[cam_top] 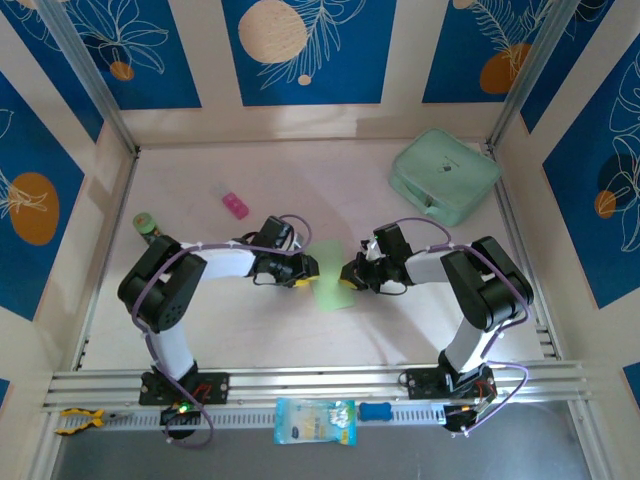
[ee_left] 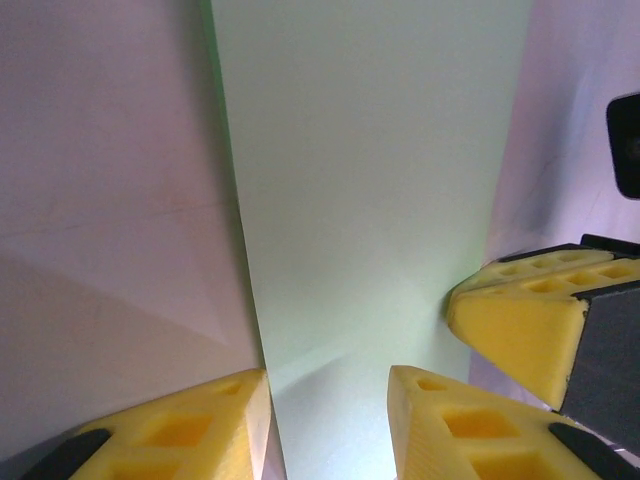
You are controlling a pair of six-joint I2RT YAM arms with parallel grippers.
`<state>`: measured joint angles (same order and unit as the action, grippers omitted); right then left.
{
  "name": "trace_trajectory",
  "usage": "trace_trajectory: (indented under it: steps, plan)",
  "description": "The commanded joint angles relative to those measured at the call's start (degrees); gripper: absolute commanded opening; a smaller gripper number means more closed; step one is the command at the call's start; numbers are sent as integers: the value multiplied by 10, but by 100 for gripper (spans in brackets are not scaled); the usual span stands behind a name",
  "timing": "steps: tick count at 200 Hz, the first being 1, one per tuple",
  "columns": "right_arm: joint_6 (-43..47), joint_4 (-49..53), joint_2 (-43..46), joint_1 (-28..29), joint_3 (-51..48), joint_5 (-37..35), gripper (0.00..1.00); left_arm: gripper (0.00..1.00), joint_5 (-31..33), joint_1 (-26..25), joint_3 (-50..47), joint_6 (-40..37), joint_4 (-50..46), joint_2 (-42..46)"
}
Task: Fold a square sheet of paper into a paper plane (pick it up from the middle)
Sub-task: Third fold the triangle at the center of the table.
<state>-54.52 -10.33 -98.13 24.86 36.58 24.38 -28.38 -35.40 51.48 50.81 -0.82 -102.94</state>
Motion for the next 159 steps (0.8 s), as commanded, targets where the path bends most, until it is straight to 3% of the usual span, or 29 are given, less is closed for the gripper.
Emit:
trace_trajectory:
  steps: [1, 82, 132, 159]
  plan:
    - [-2, 45, -28, 9, -22, -33, 11, 37, -6, -10, -4, 12, 33, -12]
    - [-1, 46, -22, 7, -23, -31, 11, 34, -2, -10, -10, 20, 46, -5]
    - [17, -10, 21, 8, -44, -15, 17, 8, 20, -9, -6, 2, 7, 13]
    - [44, -2, 71, 9, -48, -21, 29, 1, 25, -1, 1, -22, -29, 25]
